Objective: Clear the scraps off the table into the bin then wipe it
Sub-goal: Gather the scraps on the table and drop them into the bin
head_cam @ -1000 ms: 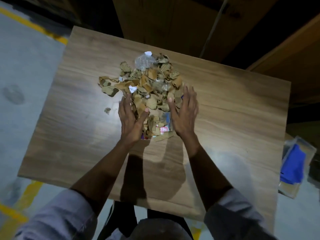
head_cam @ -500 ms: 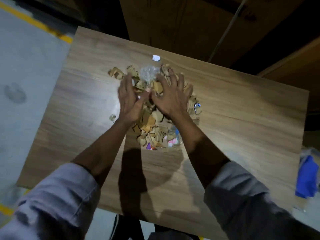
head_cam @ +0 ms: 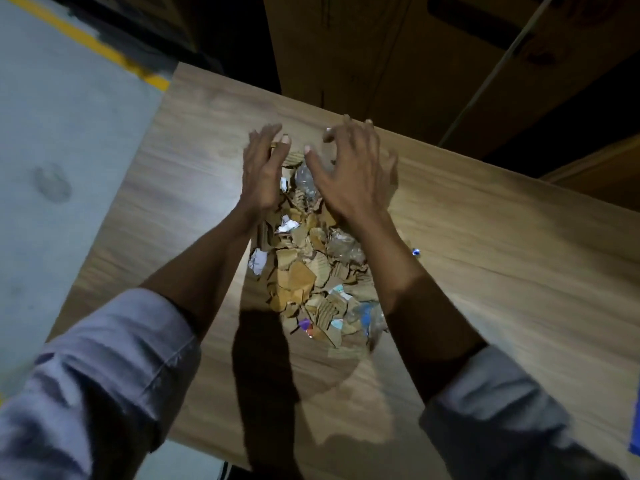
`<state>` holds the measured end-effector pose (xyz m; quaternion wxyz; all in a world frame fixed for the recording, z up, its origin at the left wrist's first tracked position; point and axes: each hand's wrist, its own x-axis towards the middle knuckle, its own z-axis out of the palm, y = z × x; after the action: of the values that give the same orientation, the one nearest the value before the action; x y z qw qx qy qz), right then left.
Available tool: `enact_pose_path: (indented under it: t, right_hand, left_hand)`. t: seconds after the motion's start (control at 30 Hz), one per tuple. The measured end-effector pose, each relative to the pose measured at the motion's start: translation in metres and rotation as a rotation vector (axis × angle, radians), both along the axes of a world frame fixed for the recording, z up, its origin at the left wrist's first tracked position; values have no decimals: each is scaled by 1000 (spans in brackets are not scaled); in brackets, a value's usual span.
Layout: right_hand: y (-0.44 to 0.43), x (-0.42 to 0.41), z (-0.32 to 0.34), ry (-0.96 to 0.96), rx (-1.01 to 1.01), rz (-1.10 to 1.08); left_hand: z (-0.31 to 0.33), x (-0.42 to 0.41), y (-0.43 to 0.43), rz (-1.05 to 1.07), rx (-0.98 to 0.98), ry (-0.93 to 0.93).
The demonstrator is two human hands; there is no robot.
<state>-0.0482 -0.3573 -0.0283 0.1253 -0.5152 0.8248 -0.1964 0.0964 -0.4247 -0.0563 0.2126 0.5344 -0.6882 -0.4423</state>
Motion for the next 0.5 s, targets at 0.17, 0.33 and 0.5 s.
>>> enact_pose_path:
  t: [0.17, 0.33, 0.5]
  right_hand:
    - [-22, -11, -21, 47, 257, 165]
    - [47, 0, 17, -117, 137, 270]
    - [138, -25, 30, -304, -23, 229]
  left_hand:
    - [6, -3, 15, -187, 41, 11]
    - [21, 25, 56, -245, 114, 5]
    - [15, 58, 92, -147, 42, 81]
